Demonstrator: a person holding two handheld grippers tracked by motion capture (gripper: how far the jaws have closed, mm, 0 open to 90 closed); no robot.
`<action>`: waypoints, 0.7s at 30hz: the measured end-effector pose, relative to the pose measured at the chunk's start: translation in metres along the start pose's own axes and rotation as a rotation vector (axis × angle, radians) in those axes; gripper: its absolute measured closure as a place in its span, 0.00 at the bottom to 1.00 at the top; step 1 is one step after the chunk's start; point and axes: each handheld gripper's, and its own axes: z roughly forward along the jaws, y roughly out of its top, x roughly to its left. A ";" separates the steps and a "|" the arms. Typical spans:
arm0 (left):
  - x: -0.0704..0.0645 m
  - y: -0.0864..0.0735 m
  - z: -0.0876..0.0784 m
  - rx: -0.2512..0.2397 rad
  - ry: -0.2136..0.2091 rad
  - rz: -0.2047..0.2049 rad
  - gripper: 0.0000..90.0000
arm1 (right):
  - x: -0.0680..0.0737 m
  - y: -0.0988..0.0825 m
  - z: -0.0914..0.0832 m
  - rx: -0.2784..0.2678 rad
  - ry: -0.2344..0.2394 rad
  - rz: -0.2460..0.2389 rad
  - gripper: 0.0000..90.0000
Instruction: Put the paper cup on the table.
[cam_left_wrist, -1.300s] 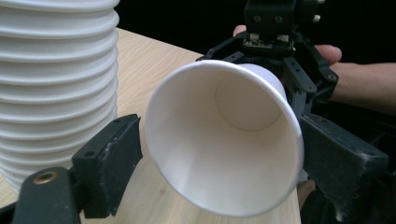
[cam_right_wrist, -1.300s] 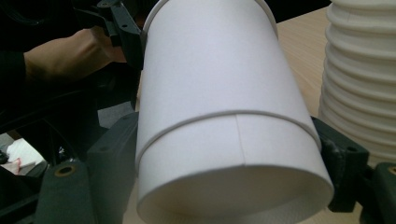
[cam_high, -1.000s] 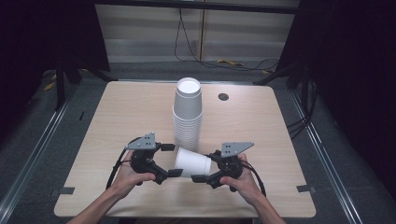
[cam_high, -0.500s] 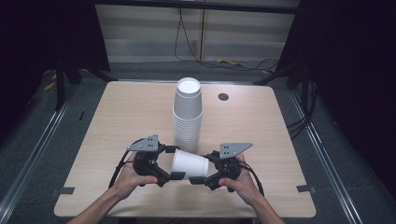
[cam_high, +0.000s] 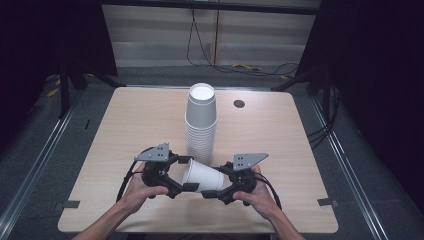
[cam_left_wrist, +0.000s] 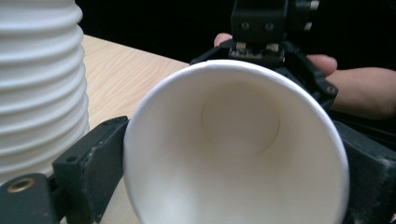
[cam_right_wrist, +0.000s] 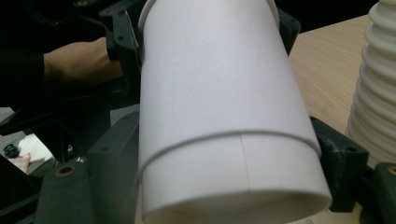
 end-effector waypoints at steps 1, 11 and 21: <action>0.000 0.000 0.000 0.000 0.000 0.000 0.10 | 0.000 0.000 0.000 0.000 0.000 0.000 0.24; 0.000 0.001 -0.003 0.013 -0.006 0.000 0.13 | 0.000 0.000 0.003 0.022 -0.002 -0.010 0.24; 0.001 0.001 -0.003 0.051 0.005 -0.003 0.13 | 0.000 0.001 0.001 0.044 -0.039 0.003 0.14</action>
